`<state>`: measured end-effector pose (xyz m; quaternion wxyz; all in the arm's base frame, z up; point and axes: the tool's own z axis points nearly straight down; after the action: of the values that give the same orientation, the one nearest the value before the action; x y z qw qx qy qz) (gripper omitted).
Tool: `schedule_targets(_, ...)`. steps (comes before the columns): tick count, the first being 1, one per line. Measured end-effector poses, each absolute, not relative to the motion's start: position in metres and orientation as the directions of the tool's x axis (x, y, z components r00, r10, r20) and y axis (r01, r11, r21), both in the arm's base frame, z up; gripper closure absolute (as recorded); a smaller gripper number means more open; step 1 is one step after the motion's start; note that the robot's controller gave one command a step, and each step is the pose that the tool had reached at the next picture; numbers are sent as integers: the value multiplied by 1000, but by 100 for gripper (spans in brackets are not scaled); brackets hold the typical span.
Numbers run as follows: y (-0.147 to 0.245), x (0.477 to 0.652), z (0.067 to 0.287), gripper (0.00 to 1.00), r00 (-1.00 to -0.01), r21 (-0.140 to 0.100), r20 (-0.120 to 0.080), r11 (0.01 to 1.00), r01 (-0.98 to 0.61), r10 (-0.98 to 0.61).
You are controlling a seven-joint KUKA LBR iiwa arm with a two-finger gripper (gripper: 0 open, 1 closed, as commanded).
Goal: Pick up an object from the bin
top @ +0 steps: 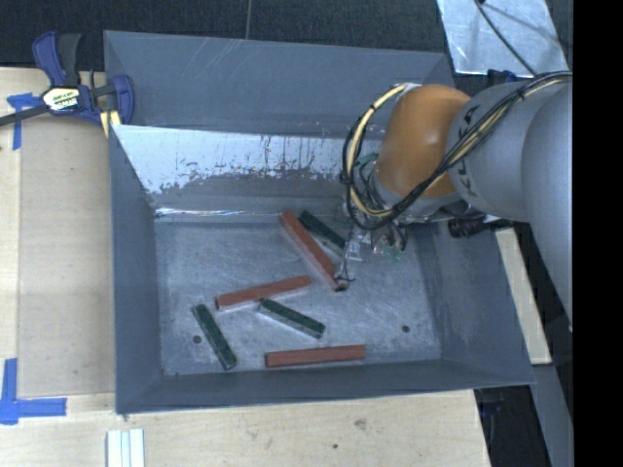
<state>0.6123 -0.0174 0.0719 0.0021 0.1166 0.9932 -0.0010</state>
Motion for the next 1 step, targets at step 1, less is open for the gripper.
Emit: schedule_targets(1,-16,614,74,100,-973,1,-8,973,229,229)
